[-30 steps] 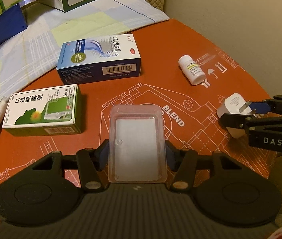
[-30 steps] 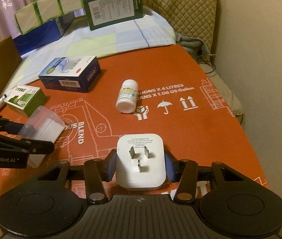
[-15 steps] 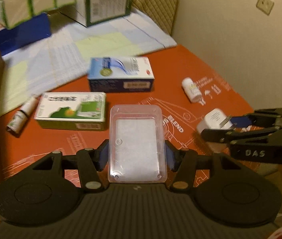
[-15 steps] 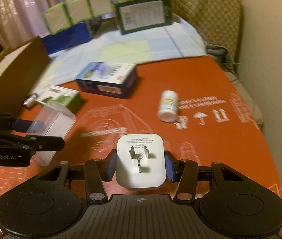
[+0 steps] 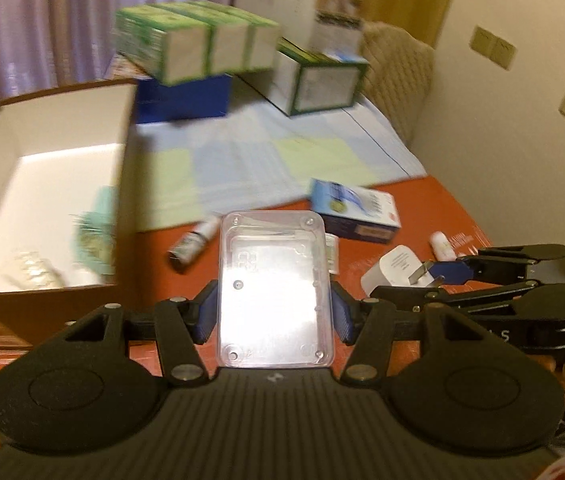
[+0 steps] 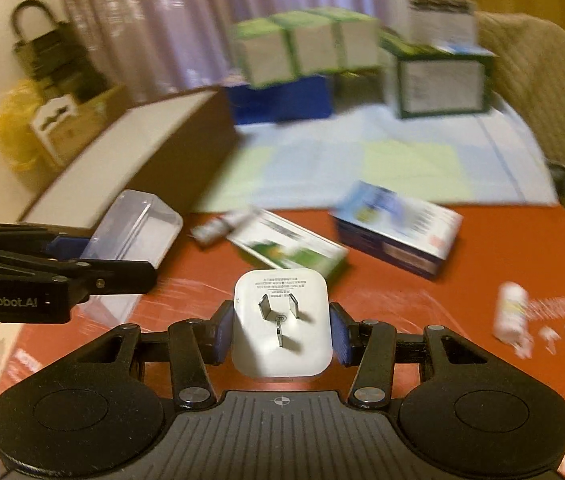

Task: Organize rigid objects
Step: 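Carry the clear tray with the left gripper while the right gripper carries the plug adapter to the box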

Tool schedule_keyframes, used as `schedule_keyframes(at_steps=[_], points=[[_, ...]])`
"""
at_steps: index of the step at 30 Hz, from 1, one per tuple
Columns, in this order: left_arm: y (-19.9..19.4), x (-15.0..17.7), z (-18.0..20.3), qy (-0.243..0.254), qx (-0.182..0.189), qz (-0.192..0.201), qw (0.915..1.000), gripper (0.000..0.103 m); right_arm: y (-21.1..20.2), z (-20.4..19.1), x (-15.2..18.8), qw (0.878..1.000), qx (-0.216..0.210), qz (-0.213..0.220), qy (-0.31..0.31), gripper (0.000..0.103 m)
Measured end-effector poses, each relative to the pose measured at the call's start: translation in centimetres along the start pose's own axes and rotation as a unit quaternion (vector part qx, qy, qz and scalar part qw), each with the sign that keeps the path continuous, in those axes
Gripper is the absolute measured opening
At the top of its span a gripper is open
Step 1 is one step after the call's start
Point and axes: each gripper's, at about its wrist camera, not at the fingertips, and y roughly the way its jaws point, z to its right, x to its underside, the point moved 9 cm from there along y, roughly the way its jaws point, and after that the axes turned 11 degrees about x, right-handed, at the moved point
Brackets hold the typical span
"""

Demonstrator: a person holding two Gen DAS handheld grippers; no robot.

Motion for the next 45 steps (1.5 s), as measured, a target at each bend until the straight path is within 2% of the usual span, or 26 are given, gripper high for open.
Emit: schedule_keyframes(at_steps=[11,18,24,33,40,45], points=[[-7.0,-2.1,-8.7,-0.023,-0.05,0.053,0.9971,0.052,1.3,-11.3,-4.8,0.995,-0.085,0.026,-0.048,0.046],[-8.7,-3.8,-14.8,-0.017,-0.083,0.061,0.9945,0.052,3.5,-17.2,-7.7,0.992,-0.101,0.035,-0.066,0.046],[-7.2,-5.3,-20.1,-0.014,-0.09,0.042,0.9949,0.052,6.7,-20.5,-10.0,0.992,-0.09,0.036,-0.075,0.046],[-2.3,-6.6,-26.1,-0.017,-0.079,-0.015,0.9966,0.052,13.0,-22.4,-12.4,0.996,-0.059,-0.002,-0.065,0.046],[0.7,-7.5,-29.2,-0.018,-0.074,-0.04,0.9962,0.052,16.9,-22.6,-13.5,0.997,-0.037,-0.022,-0.067,0.046],[2.1,-8.3,-30.2,-0.012,-0.067,-0.049,0.9965,0.052,18.9,-22.5,-14.3,0.997,-0.026,-0.033,-0.063,0.046]])
